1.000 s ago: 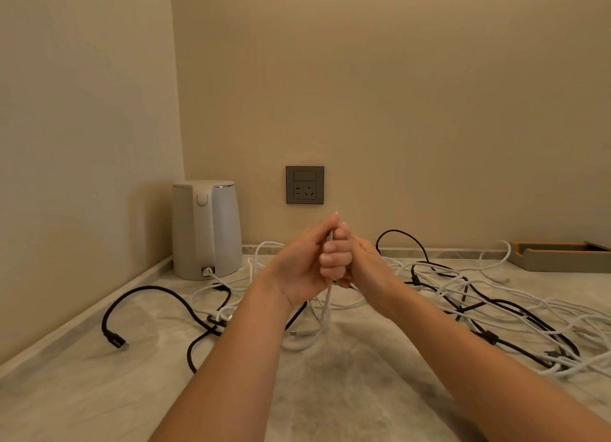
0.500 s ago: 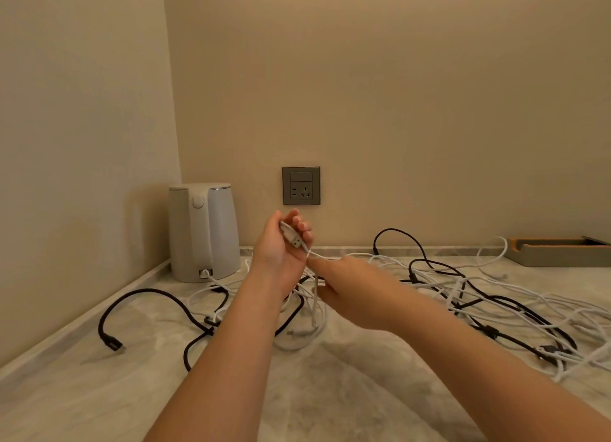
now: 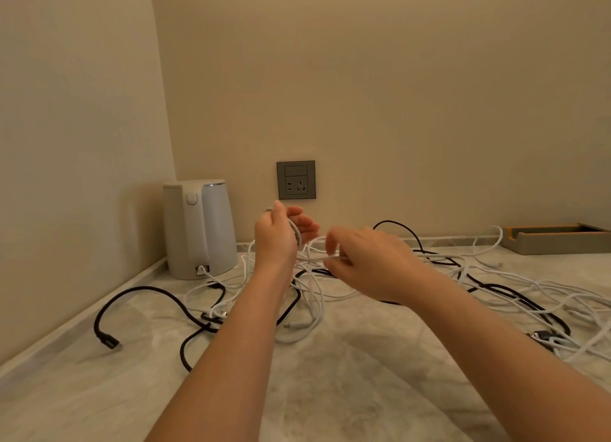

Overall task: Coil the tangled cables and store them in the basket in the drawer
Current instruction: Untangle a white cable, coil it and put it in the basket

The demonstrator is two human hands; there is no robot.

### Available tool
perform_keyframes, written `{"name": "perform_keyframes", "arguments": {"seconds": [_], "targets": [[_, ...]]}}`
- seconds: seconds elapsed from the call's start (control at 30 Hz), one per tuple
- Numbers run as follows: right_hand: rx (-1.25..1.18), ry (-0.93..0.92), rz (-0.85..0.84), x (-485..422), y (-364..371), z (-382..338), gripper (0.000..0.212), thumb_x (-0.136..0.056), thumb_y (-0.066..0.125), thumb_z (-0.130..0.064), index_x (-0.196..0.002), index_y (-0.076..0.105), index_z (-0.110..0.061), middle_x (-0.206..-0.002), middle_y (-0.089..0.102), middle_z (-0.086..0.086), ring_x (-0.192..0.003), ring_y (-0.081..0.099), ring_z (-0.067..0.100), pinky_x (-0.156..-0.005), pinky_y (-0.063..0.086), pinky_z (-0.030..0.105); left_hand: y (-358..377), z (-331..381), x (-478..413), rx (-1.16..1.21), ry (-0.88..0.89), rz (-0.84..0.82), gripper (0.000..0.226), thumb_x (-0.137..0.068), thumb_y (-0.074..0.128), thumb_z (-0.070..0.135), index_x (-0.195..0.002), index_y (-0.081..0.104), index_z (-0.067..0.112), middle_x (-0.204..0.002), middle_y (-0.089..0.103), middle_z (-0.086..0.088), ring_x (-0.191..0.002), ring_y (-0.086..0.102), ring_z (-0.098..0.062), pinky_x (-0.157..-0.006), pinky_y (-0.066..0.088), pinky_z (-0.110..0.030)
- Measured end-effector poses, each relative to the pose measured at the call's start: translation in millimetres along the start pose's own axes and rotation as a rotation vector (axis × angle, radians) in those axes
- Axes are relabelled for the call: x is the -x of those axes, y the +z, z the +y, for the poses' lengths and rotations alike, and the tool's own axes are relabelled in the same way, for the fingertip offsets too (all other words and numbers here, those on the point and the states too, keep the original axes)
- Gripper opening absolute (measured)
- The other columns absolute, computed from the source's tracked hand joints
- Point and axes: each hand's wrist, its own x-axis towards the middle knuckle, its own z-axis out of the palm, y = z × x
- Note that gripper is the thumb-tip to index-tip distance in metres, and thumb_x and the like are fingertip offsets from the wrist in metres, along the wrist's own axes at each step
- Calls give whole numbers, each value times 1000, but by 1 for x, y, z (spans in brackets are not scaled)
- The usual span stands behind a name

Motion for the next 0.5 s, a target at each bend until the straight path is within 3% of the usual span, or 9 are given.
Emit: {"name": "perform_keyframes", "arguments": {"seconds": [0.1, 0.23, 0.37, 0.5], "targets": [[110, -16, 37, 0, -2, 8, 34, -95, 46, -42, -68, 49, -21, -66, 52, -6, -62, 47, 18, -50, 27, 27, -2, 0, 0, -107, 54, 3, 41, -106, 23, 24, -82, 51, 5, -61, 55, -8, -43, 59, -8, -48, 53, -22], [-156, -255, 367, -3, -3, 14, 31, -92, 49, -42, -77, 63, -20, -63, 47, -16, -55, 43, 2, -50, 37, 28, -5, 10, -2, -39, 14, -13, 44, -105, 25, 28, -81, 54, 6, -53, 59, -2, -45, 60, -9, -50, 50, -25], [-392, -237, 572, -4, -3, 18, 24, -90, 54, -37, -79, 66, -19, -59, 48, -18, -50, 41, 0, -49, 34, 20, -1, 23, 5, -89, -74, -297, 43, -105, 28, 27, -79, 55, 5, -49, 58, 0, -45, 58, -12, -47, 48, -23], [-592, -121, 586, -6, 1, 25, 16, -86, 67, -27, -73, 66, -16, -55, 55, -10, -50, 45, 6, -51, 36, 24, 6, 26, 21, -217, -184, -617, 47, -105, 26, 31, -78, 55, 5, -52, 57, -4, -45, 56, -13, -43, 47, -21]]}}
